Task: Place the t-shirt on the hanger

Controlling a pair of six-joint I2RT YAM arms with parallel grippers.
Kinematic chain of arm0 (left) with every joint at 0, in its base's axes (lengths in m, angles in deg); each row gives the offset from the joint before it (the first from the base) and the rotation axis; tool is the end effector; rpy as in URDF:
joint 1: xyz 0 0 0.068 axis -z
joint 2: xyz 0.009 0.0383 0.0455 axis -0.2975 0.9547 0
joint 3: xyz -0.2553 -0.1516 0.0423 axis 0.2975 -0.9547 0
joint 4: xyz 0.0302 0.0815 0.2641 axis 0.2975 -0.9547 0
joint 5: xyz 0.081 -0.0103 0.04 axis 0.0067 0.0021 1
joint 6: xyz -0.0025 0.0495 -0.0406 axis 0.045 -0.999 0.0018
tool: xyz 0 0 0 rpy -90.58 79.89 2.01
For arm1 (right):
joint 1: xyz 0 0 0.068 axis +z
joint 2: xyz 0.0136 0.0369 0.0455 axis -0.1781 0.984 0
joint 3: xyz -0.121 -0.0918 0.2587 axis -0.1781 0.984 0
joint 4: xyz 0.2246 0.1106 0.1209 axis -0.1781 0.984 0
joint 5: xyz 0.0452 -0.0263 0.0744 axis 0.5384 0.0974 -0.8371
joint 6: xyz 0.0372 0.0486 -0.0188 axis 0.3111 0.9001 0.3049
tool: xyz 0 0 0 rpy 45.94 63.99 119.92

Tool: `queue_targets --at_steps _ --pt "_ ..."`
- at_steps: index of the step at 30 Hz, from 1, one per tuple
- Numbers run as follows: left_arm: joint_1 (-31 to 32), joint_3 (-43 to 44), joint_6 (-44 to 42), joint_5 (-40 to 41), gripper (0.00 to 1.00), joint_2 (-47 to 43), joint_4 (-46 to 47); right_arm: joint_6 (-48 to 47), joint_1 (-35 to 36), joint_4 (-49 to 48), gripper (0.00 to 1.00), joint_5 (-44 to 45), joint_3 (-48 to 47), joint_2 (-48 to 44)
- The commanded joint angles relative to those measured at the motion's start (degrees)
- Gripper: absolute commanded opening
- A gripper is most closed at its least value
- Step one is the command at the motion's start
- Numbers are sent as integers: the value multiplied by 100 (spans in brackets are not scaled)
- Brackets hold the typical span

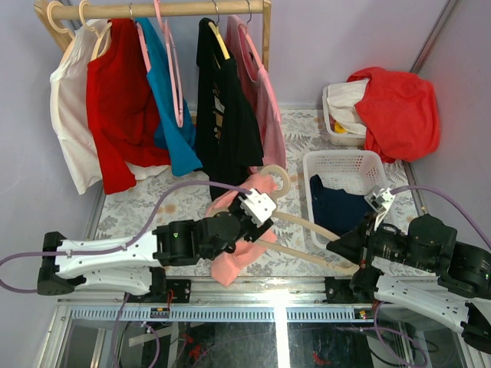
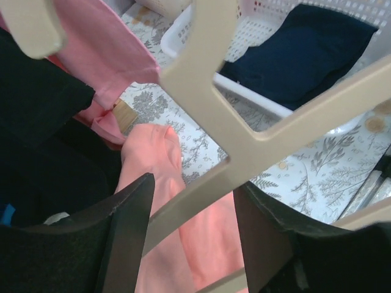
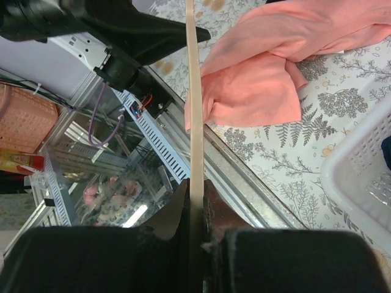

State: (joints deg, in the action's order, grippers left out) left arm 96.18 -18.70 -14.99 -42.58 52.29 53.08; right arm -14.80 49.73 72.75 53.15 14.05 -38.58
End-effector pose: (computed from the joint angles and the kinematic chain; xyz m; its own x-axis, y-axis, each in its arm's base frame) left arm 0.0753 -0.2437 0.3674 -0.0035 0.3594 -0.9332 0.7293 0.6394 0.2435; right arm 0.0182 0.0367 0.4091 -0.5937 0.0599 -0.8025 -0.6755 0.5048 0.5375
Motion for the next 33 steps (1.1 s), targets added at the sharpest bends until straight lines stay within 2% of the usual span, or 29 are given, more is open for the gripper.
queue_targets --at_steps 1,4,6,9,12,16,26,33 --pt "188 92 -309 411 44 100 208 -70 -4 -257 0 -387 -382 143" --pt "249 172 -266 420 25 130 80 -92 -4 -214 0 -374 -433 223" --pt "275 232 -270 484 19 158 25 -93 -4 -223 3 -381 -406 275" --pt "409 363 -359 681 18 236 -42 -89 -4 -236 25 -452 -290 352" --pt "545 578 -515 852 18 386 -142 -111 -4 -198 41 -448 -233 480" --pt "663 935 -719 1012 18 663 -346 -229 -4 -4 52 -436 -357 739" --pt "949 1527 -1204 977 18 1200 -682 -630 -4 1003 65 47 -1088 1321" --pt "1162 2075 -1396 673 18 1863 -1058 -923 -3 1117 66 228 -1128 1693"
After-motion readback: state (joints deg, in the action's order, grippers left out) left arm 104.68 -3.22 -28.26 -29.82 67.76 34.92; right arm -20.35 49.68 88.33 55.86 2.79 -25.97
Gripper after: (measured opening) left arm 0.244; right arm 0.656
